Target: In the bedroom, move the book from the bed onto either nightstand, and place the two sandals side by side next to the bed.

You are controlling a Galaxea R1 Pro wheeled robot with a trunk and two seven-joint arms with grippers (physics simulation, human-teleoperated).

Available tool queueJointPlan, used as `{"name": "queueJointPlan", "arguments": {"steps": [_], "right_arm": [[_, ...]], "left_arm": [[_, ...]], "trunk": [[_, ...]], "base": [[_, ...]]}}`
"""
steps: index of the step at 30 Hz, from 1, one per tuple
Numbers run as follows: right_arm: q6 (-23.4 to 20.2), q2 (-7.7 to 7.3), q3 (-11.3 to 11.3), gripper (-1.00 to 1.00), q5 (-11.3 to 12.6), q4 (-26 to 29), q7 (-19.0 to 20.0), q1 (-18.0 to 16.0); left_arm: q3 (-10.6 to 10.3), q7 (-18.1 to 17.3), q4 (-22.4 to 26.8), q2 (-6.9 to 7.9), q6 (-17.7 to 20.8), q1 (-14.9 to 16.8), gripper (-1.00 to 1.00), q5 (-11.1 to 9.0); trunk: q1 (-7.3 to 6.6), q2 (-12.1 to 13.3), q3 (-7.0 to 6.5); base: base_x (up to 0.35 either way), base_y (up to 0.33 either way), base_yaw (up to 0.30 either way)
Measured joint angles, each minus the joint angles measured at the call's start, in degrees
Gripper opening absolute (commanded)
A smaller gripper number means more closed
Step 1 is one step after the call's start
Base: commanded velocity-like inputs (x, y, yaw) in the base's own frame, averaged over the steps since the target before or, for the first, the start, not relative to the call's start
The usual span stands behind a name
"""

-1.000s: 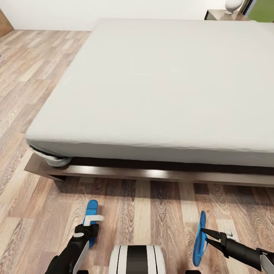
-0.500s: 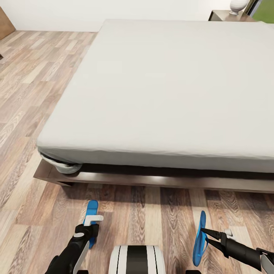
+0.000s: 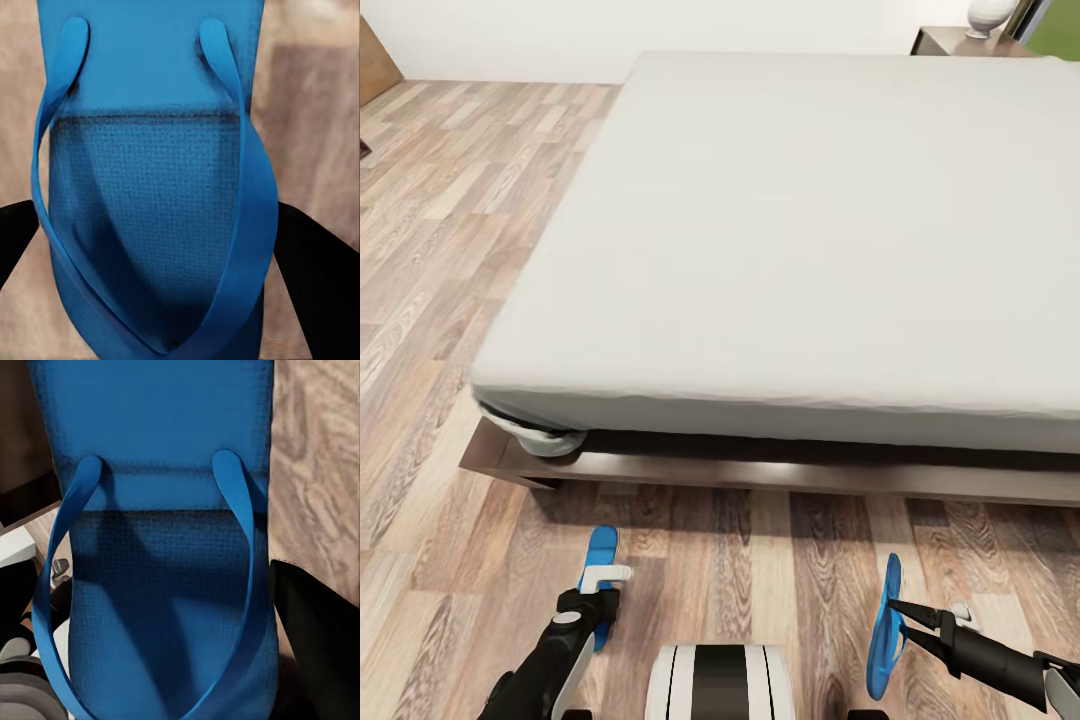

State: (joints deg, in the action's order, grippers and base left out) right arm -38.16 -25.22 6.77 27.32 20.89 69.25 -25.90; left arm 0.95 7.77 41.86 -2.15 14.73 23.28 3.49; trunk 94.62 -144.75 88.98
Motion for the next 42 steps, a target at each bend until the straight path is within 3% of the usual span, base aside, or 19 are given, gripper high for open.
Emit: {"name": "queueJointPlan", "arguments": {"steps": [28, 38, 42], "right_arm": [[-0.1, -0.01, 0.0, -1.00, 0.0, 0.0, 0.0, 0.0], [-0.1, -0.01, 0.0, -1.00, 0.0, 0.0, 0.0, 0.0], [-0.1, -0.02, 0.0, -1.00, 0.0, 0.0, 0.0, 0.0]], "left_arm": [[0.1, 0.0, 0.0, -0.02, 0.0, 0.0, -1.00, 0.0], [0.1, 0.1, 0.0, -0.03, 0.1, 0.0, -1.00, 0.0], [0.1, 0.0, 0.0, -0.04, 0.1, 0.0, -1.00, 0.0]], "trunk": [[0.00, 0.0, 0.00], [0.26, -0.1, 2.21], [0.26, -0.1, 2.22]], "base": [[0.037, 0.049, 0.000], [0.000, 0.000, 0.000], [0.000, 0.000, 0.000]]}}
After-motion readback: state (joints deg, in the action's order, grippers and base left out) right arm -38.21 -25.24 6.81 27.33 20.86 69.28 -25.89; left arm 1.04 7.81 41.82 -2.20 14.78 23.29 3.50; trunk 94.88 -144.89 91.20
